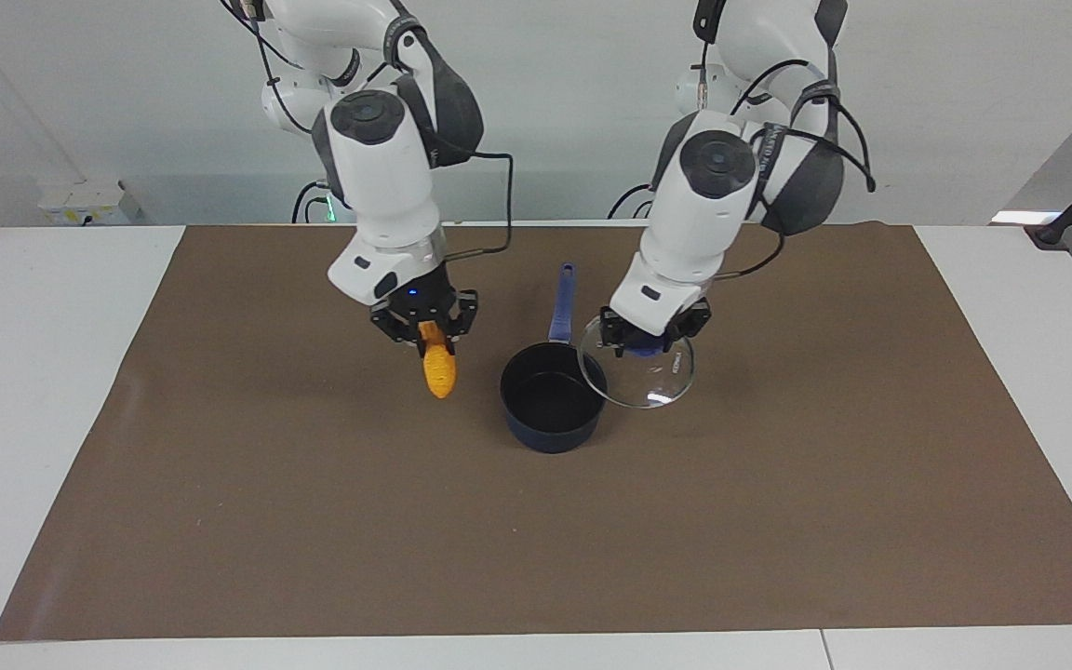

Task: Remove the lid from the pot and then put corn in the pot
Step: 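Lift the lid away with the left gripper while the right gripper carries corn, then lower the corn into the pot and open the right gripper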

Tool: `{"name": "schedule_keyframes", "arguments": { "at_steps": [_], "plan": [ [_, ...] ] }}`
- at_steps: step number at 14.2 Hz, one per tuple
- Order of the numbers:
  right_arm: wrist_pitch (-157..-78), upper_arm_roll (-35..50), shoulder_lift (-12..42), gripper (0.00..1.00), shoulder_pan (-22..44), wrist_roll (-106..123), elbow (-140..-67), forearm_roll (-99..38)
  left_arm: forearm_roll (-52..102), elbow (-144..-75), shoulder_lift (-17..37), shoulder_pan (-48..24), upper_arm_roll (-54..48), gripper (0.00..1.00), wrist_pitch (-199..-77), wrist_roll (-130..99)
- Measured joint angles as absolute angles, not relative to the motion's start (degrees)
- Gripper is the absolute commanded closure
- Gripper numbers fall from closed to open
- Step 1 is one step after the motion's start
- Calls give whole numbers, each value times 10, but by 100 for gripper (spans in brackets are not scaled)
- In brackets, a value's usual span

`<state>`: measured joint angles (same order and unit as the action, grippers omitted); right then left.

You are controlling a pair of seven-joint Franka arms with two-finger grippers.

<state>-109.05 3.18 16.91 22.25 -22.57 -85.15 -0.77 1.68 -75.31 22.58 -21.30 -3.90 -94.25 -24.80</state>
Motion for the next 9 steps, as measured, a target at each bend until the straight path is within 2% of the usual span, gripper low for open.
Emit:
{"name": "schedule_keyframes", "arguments": {
  "at_steps": [2,4,6,9],
  "plan": [
    [-1070,41,224,100,241,-251,-777,-8,17,-766,224,-151,-37,100,-940,-160],
    [-1086,49,266,100,259,-268,-748,-7,18,-788,222,-85,-36,100,-952,-67],
    [-1130,50,294,100,290,-292,-742,-6,19,-830,211,-24,-36,100,-988,6],
    [-1177,50,306,100,317,-299,-769,-5,20,-930,182,35,-36,100,-1081,78]
  ]
}}
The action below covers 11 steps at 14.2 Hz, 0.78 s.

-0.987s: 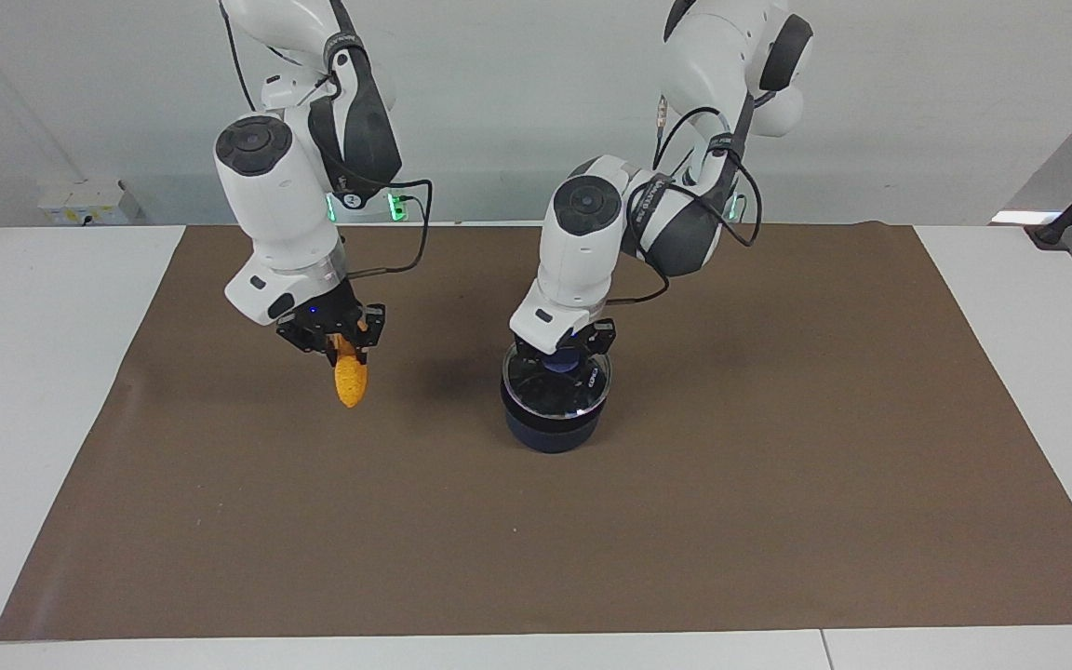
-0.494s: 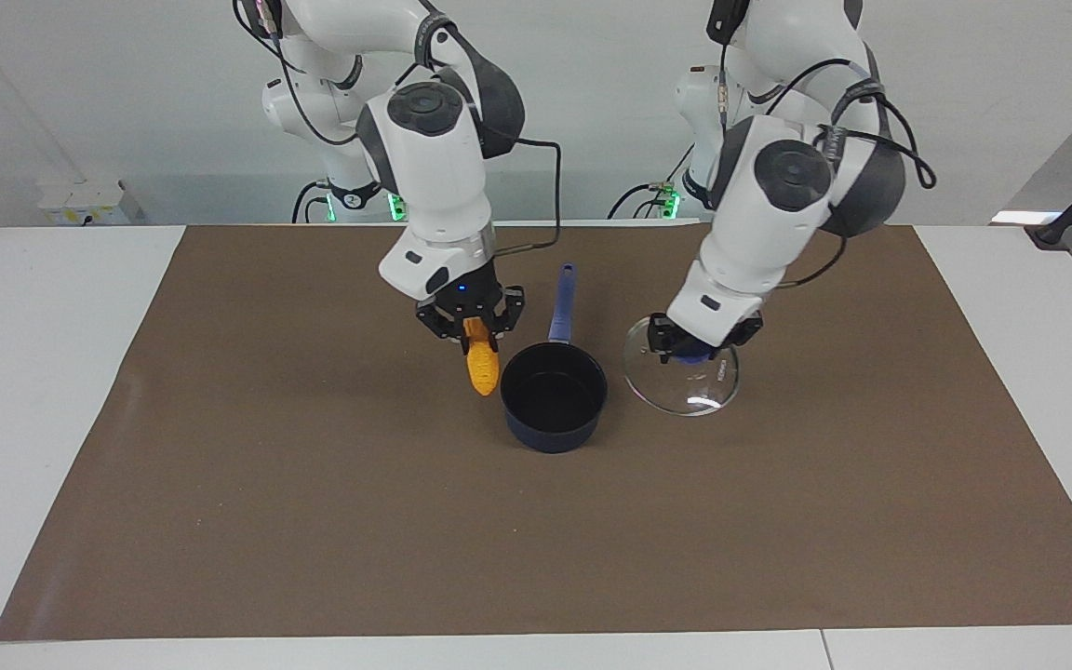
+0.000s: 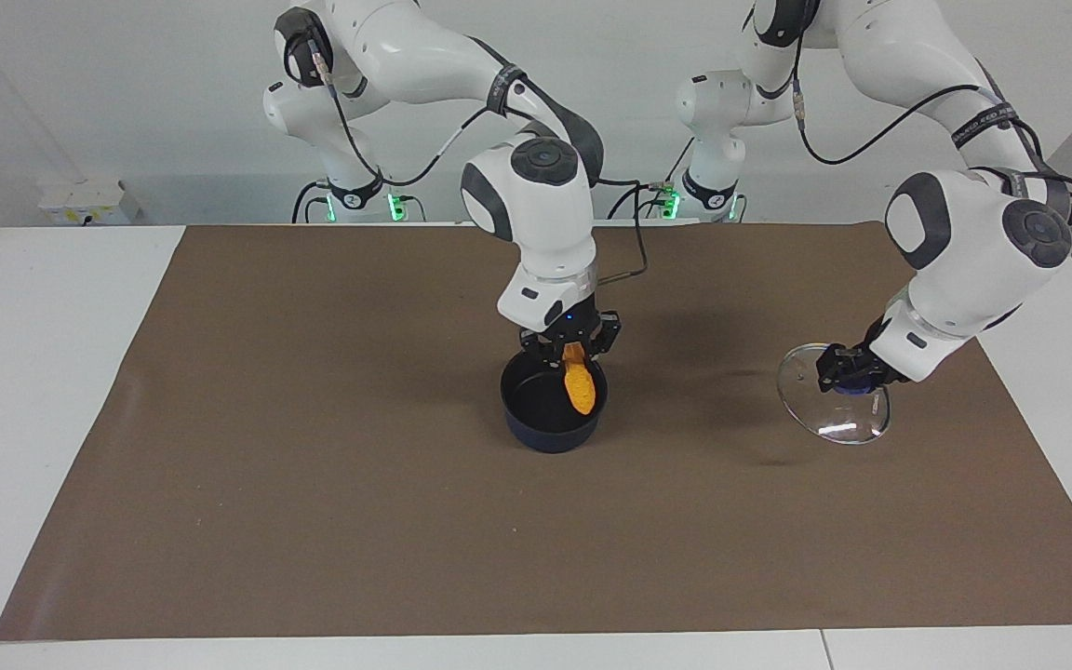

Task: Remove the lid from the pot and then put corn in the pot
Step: 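Lower the corn into the pot and open the right gripper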

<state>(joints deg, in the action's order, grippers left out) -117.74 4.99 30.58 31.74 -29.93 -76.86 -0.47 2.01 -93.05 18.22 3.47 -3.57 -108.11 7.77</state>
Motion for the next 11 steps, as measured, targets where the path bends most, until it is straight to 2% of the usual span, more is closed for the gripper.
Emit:
{"name": "schedule_keyframes", "arguments": {
  "at_steps": [5,6,7,8,9,11],
  "plan": [
    [-1226,48,303,100,298,-277,-820,-4,20,-1035,174,58,-36,100,-1187,113],
    [-1235,48,300,85,297,-275,-832,-4,20,-1047,174,58,-36,100,-1203,113],
    [-1255,49,298,63,298,-274,-847,-4,20,-1059,174,58,-36,100,-1214,113],
    [-1282,50,296,26,299,-274,-865,-4,20,-1068,174,58,-36,100,-1221,113],
    [-1304,51,295,0,300,-274,-881,-4,20,-1074,174,58,-36,100,-1223,113],
    [-1318,52,290,0,305,-274,-899,-4,20,-1082,175,58,-36,100,-1225,113]
  ]
}}
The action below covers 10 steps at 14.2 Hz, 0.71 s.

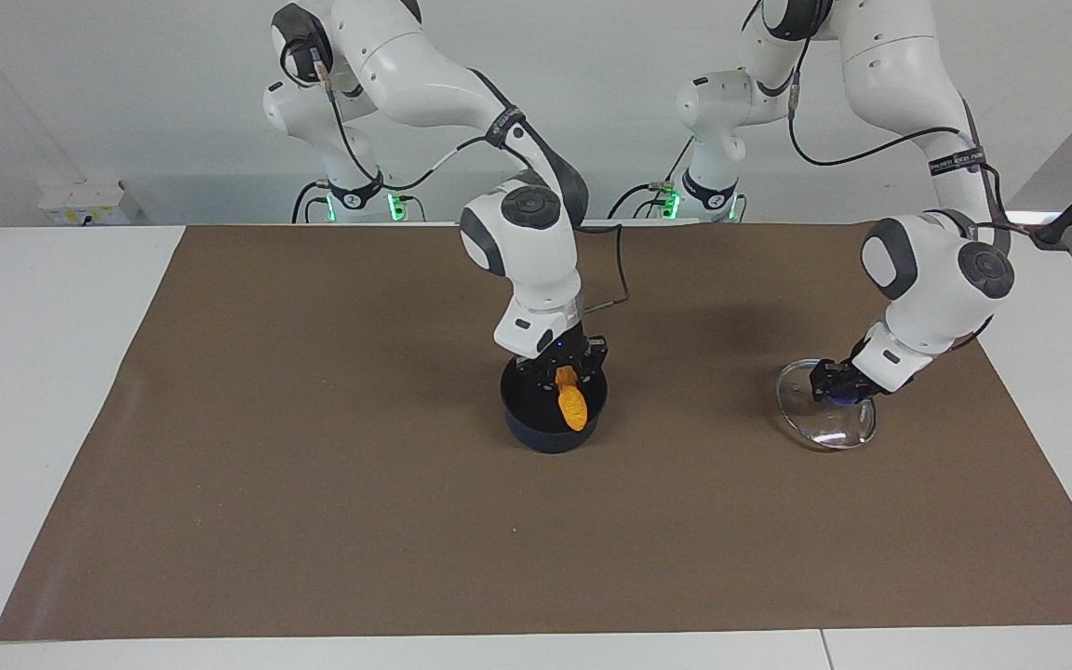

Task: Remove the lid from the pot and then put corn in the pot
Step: 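Lower the corn into the pot and open the right gripper, then set the lid on the table with the left gripper while the right gripper withdraws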

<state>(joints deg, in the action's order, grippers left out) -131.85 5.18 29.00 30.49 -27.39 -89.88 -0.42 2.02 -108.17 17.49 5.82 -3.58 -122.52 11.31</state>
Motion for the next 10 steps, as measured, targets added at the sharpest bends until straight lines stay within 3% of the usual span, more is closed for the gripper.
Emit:
{"name": "schedule_keyframes", "arguments": {
  "at_steps": [1,2,3,7,10],
  "plan": [
    [-1319,53,288,0,307,-273,-900,-4,20,-1085,175,58,-36,98,-1227,113],
    [-1319,53,286,0,308,-271,-900,-4,20,-1087,175,58,-36,65,-1227,113],
    [-1317,53,282,0,309,-268,-898,-4,20,-1088,176,58,-36,1,-1229,113],
    [-1184,44,254,0,287,-267,-839,0,20,-1089,174,58,-37,0,-1230,114],
    [-1042,40,200,0,200,-252,-820,2,20,-1073,167,55,-41,0,-1224,114]
  ]
}}
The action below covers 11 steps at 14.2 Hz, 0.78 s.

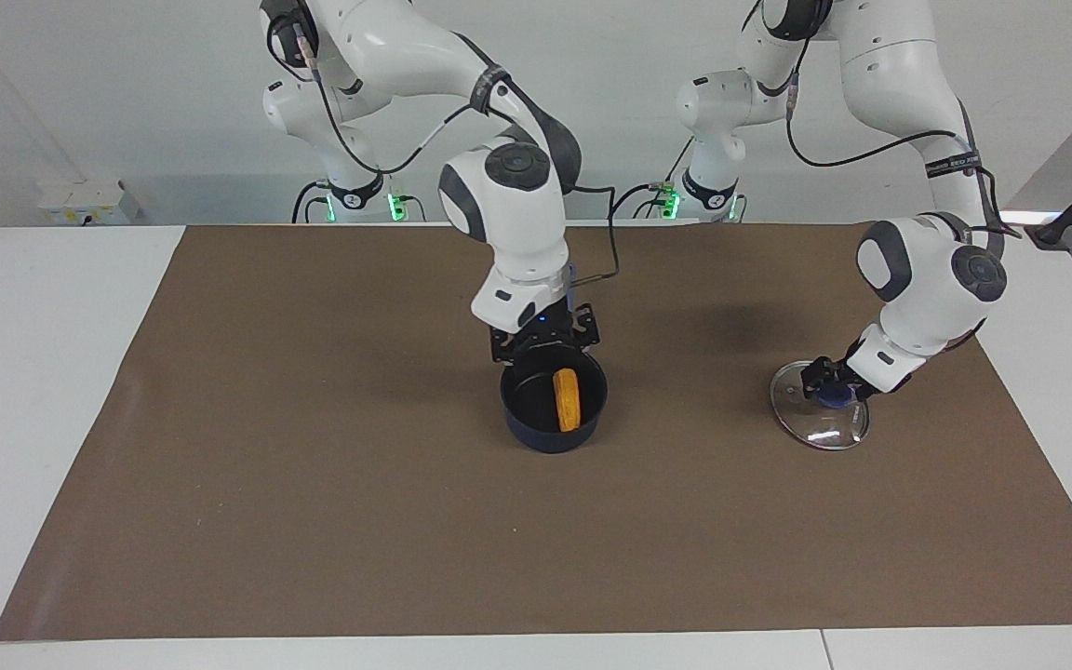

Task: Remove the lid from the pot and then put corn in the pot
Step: 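Set the lid on the table with the left gripper while the right gripper withdraws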

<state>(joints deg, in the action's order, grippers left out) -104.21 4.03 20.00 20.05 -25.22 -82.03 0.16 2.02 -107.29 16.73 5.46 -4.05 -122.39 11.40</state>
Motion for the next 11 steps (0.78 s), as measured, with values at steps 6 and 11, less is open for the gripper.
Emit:
{"name": "schedule_keyframes", "arguments": {
  "at_steps": [6,11],
  "plan": [
    [-883,37,62,0,73,-128,-853,14,19,-969,121,22,-45,0,-1087,78],
    [-876,25,15,0,14,-72,-904,16,18,-965,63,-3,-46,0,-1025,50]
  ]
}}
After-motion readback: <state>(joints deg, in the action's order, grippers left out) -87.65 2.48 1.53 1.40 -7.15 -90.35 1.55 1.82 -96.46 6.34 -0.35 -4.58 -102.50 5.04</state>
